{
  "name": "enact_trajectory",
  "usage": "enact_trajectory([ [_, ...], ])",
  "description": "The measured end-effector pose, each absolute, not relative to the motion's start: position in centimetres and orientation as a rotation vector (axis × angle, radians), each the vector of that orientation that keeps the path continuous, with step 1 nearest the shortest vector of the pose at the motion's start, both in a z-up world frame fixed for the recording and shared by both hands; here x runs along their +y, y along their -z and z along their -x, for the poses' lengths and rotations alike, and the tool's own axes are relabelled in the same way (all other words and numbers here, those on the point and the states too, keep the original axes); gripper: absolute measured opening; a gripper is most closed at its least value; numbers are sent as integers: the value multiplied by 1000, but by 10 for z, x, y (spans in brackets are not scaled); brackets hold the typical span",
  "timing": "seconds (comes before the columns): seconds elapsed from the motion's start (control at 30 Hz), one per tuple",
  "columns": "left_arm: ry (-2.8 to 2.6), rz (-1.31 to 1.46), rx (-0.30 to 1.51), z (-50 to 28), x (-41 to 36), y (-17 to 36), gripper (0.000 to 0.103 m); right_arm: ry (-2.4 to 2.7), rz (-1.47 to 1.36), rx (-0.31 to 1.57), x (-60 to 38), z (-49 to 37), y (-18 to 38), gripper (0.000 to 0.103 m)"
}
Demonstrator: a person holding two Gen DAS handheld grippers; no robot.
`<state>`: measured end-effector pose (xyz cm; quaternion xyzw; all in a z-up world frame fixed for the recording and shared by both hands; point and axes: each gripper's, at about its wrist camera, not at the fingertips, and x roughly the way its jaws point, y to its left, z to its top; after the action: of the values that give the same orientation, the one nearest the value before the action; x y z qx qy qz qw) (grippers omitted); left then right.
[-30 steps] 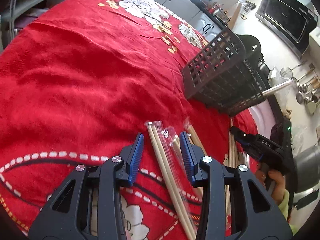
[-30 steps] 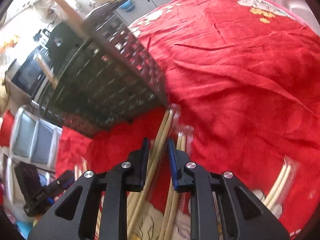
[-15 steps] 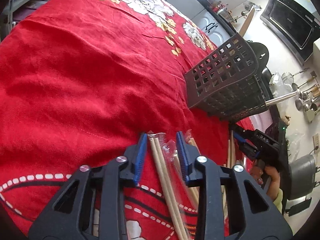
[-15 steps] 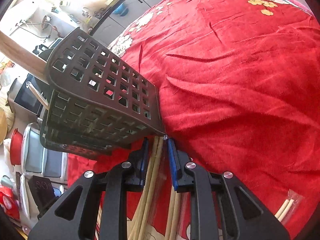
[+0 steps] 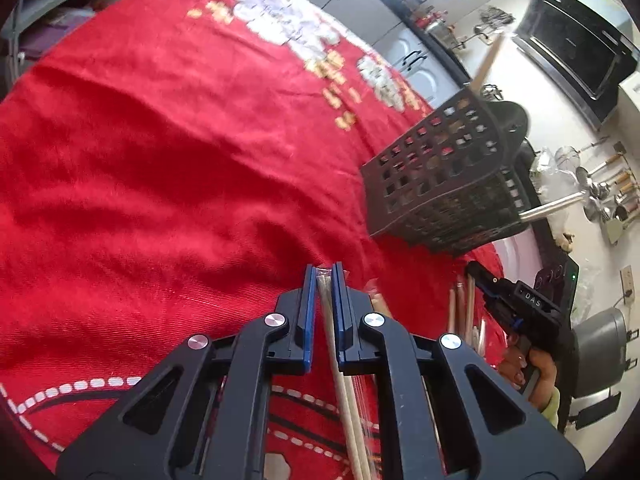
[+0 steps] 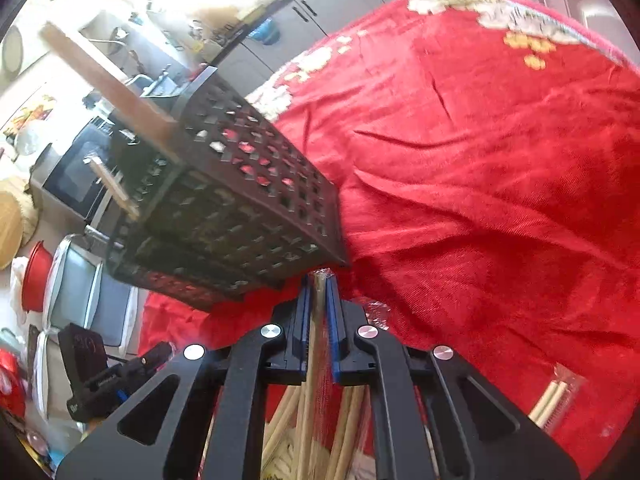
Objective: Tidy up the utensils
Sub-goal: 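Lift both held chopsticks and carry them above the black caddy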
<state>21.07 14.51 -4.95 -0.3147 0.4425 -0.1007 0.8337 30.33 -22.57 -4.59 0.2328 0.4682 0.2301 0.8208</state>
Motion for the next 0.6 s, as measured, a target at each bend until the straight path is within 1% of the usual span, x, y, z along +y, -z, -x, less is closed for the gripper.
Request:
enact_trajectory([
  [0.3,248,593,783,-200,143,-9,3,-577,-401,853,-221,-272,2,7],
  [0.6,307,505,687,-198,118,-56,2,-633,-292,712,-206,-245,-39,6],
])
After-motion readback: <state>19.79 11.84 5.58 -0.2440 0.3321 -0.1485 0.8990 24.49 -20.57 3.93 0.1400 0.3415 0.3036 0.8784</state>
